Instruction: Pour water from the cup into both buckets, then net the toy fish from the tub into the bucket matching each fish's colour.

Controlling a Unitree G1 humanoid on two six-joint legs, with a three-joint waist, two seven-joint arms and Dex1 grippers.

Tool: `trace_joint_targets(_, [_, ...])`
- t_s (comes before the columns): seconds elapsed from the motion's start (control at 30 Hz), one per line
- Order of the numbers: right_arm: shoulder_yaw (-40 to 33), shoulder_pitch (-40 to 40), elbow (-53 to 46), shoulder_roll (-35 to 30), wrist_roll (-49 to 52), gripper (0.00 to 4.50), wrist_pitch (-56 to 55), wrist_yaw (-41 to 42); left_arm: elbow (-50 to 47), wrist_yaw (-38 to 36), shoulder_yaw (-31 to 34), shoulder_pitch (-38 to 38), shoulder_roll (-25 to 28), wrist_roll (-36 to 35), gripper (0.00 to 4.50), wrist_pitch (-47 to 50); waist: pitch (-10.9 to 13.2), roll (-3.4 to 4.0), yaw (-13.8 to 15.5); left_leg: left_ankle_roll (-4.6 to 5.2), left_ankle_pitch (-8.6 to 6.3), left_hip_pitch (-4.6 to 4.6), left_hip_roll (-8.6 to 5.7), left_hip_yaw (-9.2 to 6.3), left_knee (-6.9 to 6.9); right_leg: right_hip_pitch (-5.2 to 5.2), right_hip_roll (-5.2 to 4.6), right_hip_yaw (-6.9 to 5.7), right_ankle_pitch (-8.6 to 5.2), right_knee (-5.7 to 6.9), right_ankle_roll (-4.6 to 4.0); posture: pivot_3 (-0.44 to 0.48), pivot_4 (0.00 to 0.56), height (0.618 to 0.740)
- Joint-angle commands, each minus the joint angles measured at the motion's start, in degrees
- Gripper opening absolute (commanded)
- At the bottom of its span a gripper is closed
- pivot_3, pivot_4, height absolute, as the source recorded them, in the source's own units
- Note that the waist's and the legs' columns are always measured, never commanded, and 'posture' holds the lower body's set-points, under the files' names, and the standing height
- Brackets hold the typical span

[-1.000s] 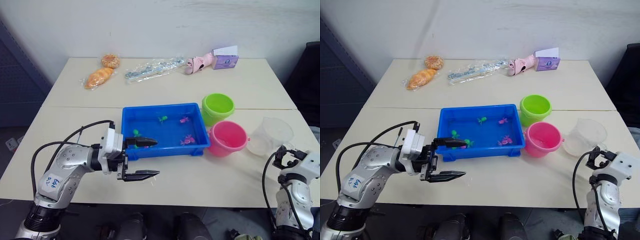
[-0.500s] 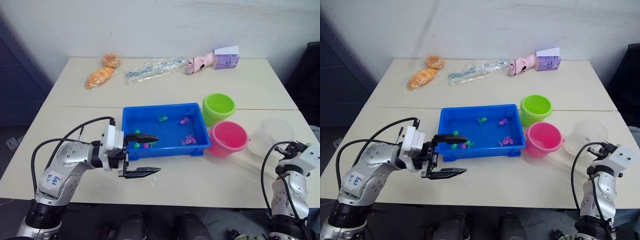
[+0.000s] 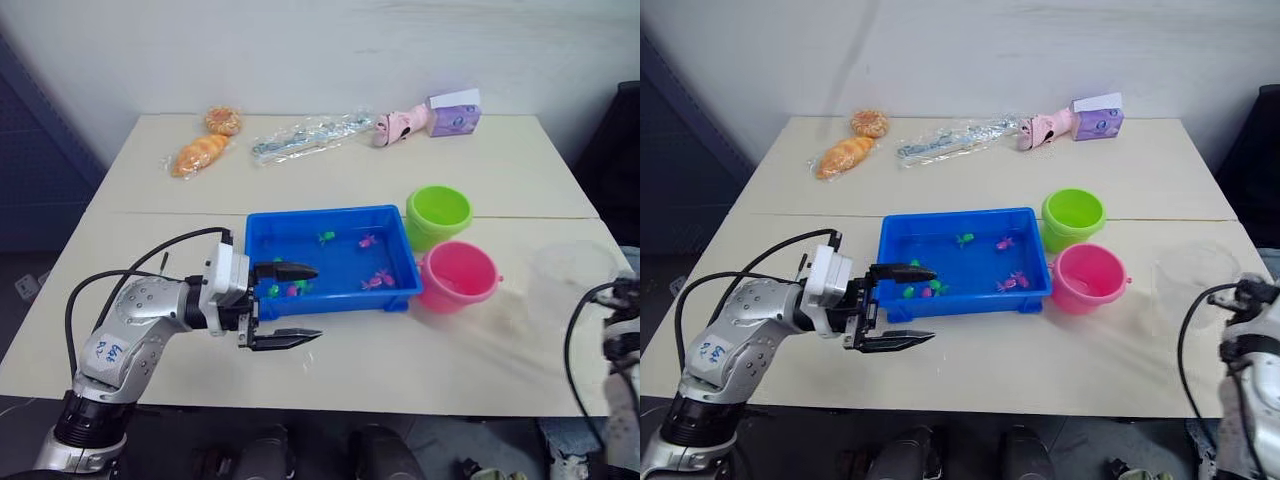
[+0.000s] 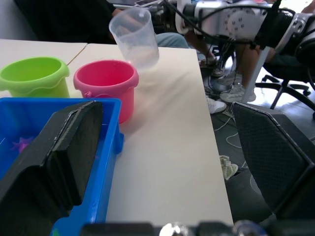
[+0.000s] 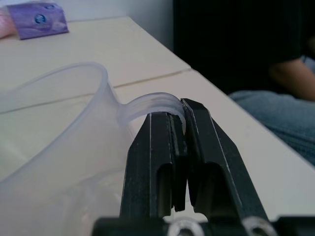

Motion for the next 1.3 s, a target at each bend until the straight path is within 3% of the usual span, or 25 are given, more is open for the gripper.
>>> trace_joint_targets(0.03, [-2.7, 0.8, -7.8, -4.2, 1.3, 0.03, 3.1, 2.4, 1.2, -1.1, -1.1, -1.3, -1.2, 0.8, 4.5, -1.4, 0.0, -0.03, 0.1, 0.0, 0.0, 0.01, 0.0, -0.01, -0.01, 0.0, 0.01, 0.0, -0.01, 0.01, 0.01, 0.0, 0.15, 0.74])
trace_joint_targets(0.43, [6.4, -1.4, -13.8, -12.1, -14.8, 0.03, 3.0, 5.1, 4.9, -2.7, -2.9, -4.9, -4.2, 1.9, 4.5, -2.4, 0.1, -0.17, 0.3, -0.13, 0.08, -0.08, -0.01, -0.01, 0.01, -0.05, 0.03, 0.0, -0.03, -0.03, 0.08, 0.0, 0.15, 0.74])
trace_joint_targets(0.87, [13.2, -1.8, -6.2, -15.7, -31.5, 0.03, -12.8, 9.7, 4.6, -1.7, -3.3, -4.7, -5.5, 3.1, 4.5, -3.0, 0.1, -0.24, 0.3, -0.14, 0.09, -0.09, -0.02, -0.01, 0.06, -0.03, 0.03, -0.02, -0.03, -0.04, 0.09, 0.0, 0.15, 0.74])
trace_joint_targets(1.3, [14.0, -3.1, -0.7, -14.9, -37.7, 0.03, -21.0, 10.0, 4.6, -1.2, -3.1, -5.2, -6.0, 3.7, 4.5, -3.0, 0.1, -0.25, 0.3, -0.16, 0.1, -0.08, -0.02, -0.01, 0.1, -0.01, 0.03, -0.02, -0.03, -0.03, 0.09, 0.0, 0.15, 0.74])
